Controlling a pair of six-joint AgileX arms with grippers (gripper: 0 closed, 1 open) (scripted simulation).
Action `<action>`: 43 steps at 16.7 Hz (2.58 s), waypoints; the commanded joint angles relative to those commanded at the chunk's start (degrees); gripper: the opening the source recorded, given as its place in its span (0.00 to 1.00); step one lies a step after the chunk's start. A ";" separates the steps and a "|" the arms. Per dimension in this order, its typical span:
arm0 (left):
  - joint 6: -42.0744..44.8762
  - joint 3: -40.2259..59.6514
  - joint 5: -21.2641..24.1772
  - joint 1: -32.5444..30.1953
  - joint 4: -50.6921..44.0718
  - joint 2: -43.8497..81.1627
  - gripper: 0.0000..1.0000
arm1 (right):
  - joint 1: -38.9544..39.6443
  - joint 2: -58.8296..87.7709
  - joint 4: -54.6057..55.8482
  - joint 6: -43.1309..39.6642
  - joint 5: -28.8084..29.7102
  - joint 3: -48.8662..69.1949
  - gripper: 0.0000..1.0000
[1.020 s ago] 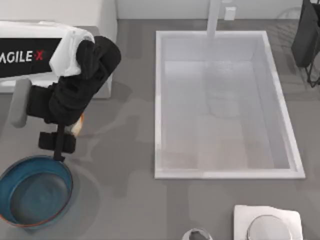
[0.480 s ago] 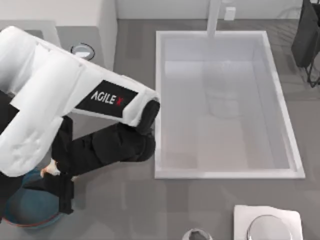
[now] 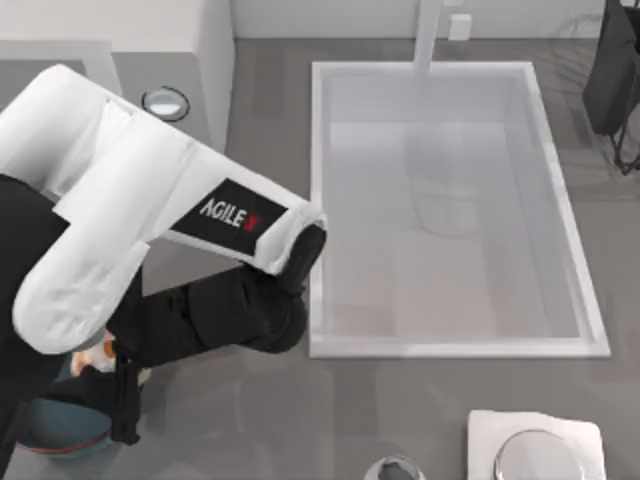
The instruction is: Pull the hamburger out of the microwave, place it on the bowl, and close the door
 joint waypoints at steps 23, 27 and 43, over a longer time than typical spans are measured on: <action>3.14 -8.57 -4.17 4.64 9.88 0.17 0.23 | 0.00 0.00 0.00 0.00 0.00 0.00 1.00; 3.14 -8.57 -4.17 4.64 9.88 0.17 0.53 | 0.00 0.00 0.00 0.00 0.00 0.00 1.00; -0.13 -8.05 -5.39 3.56 8.36 -2.81 1.00 | 0.00 0.00 0.00 0.00 0.00 0.00 1.00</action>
